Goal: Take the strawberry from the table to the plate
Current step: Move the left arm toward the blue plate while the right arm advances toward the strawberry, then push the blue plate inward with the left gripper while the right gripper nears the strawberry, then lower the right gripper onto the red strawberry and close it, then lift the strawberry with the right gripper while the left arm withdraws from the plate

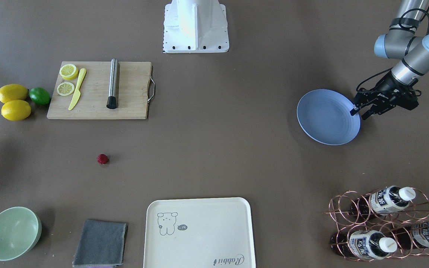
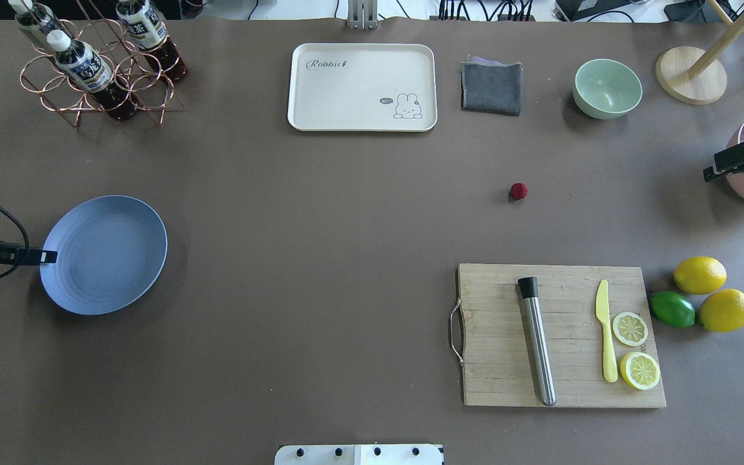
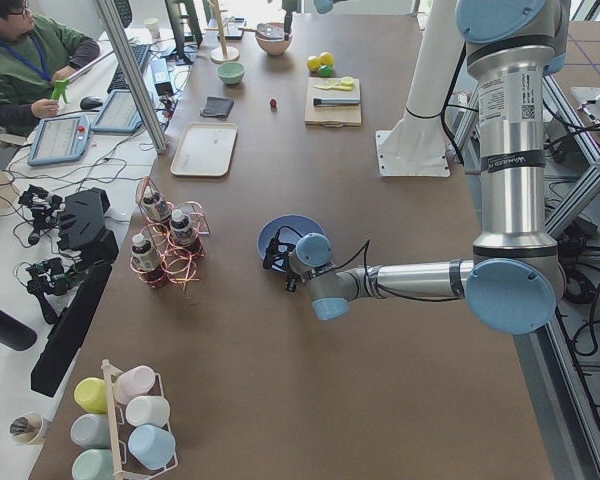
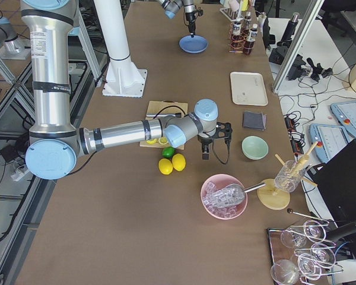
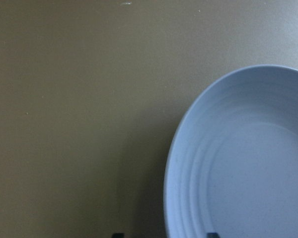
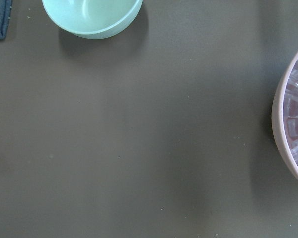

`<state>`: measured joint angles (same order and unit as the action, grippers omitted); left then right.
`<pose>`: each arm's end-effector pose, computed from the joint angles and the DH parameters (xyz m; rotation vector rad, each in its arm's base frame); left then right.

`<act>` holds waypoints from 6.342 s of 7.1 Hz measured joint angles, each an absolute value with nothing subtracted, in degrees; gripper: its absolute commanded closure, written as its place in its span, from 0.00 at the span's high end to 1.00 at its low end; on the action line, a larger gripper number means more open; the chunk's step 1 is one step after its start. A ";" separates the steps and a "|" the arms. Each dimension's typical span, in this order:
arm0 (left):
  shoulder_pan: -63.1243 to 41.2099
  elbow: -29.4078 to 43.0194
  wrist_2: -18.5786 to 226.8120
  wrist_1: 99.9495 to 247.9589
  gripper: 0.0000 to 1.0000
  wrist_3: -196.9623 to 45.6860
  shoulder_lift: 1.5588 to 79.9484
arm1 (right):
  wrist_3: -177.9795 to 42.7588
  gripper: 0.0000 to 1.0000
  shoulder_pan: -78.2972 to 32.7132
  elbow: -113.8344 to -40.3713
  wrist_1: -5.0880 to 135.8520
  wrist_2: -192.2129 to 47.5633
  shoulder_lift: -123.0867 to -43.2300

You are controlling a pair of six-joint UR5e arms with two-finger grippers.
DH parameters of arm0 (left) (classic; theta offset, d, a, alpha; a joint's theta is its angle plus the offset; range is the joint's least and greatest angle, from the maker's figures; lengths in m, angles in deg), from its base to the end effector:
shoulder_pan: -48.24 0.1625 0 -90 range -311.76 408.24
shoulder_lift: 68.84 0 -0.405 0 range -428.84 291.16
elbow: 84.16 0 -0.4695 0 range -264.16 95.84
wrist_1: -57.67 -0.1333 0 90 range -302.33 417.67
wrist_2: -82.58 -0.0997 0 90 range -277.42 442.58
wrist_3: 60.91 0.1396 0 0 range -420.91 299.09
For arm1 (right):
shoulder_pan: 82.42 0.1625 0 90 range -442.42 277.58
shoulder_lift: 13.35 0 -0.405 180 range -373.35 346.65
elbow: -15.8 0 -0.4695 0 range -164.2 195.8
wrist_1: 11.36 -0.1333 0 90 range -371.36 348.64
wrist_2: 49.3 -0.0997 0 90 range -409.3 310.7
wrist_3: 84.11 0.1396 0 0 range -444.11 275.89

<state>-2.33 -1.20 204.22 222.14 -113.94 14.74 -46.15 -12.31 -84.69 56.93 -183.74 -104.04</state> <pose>0.3116 -0.4735 0.6446 0.3557 1.0892 0.0830 -0.1689 -0.5715 0.5204 0.0911 -0.9121 0.0798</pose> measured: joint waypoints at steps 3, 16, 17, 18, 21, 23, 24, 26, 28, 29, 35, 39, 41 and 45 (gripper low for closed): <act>-2.16 -0.87 204.38 222.11 0.00 -114.26 15.09 | -45.97 1.00 -12.77 -84.66 56.93 -183.28 -103.94; 17.89 21.80 185.92 173.66 0.00 -141.21 44.64 | -29.58 1.00 -29.74 -84.33 60.05 -168.68 -90.58; 21.57 20.62 181.61 171.70 0.00 -142.01 47.39 | -27.63 1.00 -31.28 -84.05 60.73 -167.25 -89.56; 23.32 19.15 179.31 170.88 0.00 -142.49 49.05 | -25.55 1.00 -32.76 -83.63 60.96 -166.34 -88.72; 24.08 15.85 177.91 170.89 0.00 -143.00 50.13 | -21.70 1.00 -35.77 -82.98 60.92 -164.92 -87.54; 24.08 15.10 177.86 171.03 0.00 -142.94 49.81 | -21.40 1.00 -36.62 -82.83 60.92 -164.79 -87.50; 24.07 14.93 177.86 171.04 0.00 -142.80 49.61 | -21.37 1.00 -36.89 -82.67 60.90 -164.71 -87.44; 23.93 14.72 177.86 171.04 0.00 -142.67 49.42 | -21.36 1.00 -37.34 -81.66 60.90 -164.25 -86.49; 23.47 14.78 177.90 170.97 0.97 -142.61 49.32 | -21.37 1.00 -37.59 -78.83 60.96 -163.82 -83.69; 23.41 14.87 177.49 171.07 0.98 -142.63 49.16 | -21.41 1.00 -37.53 -77.74 60.99 -163.77 -82.70; 22.83 15.03 176.40 172.19 0.98 -142.47 48.50 | -22.07 0.91 -37.61 -69.87 60.42 -162.40 -78.01; 22.48 15.15 176.71 172.20 0.98 -142.47 48.49 | -21.88 0.00 -38.14 -69.77 60.35 -161.65 -77.84; 22.11 15.24 176.81 172.20 0.98 -142.47 48.55 | -22.13 0.00 -37.89 -69.88 60.34 -161.69 -77.41; 15.93 17.53 180.78 172.00 0.98 -134.75 45.97 | -21.58 0.00 -35.04 -71.16 61.11 -164.46 -73.50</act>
<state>15.93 17.53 180.78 172.00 -134.75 45.97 -21.58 -35.04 -71.16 61.11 -164.46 -73.50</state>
